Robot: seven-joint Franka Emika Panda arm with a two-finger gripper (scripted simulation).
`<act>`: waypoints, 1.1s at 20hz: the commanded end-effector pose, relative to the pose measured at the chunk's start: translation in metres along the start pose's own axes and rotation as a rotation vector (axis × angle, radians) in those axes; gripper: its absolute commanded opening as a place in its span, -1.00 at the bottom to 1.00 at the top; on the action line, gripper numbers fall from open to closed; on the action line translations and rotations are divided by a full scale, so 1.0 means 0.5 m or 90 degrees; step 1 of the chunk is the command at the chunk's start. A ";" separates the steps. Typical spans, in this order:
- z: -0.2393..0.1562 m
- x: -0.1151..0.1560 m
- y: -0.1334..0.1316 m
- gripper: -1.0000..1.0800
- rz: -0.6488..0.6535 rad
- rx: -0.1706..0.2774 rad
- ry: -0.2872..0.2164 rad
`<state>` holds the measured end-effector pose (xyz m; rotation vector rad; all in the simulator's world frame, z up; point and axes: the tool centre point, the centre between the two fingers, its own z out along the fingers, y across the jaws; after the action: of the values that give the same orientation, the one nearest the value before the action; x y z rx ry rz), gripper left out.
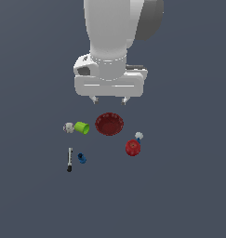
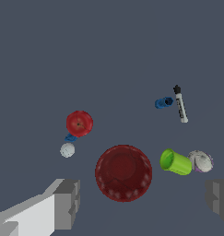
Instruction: Pick up a designated object from a clutter of objects.
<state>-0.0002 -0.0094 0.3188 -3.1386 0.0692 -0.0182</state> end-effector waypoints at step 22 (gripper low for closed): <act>0.052 0.015 0.013 0.92 0.008 -0.007 -0.020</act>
<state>0.0042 -0.0137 0.2970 -3.1500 0.0630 0.0319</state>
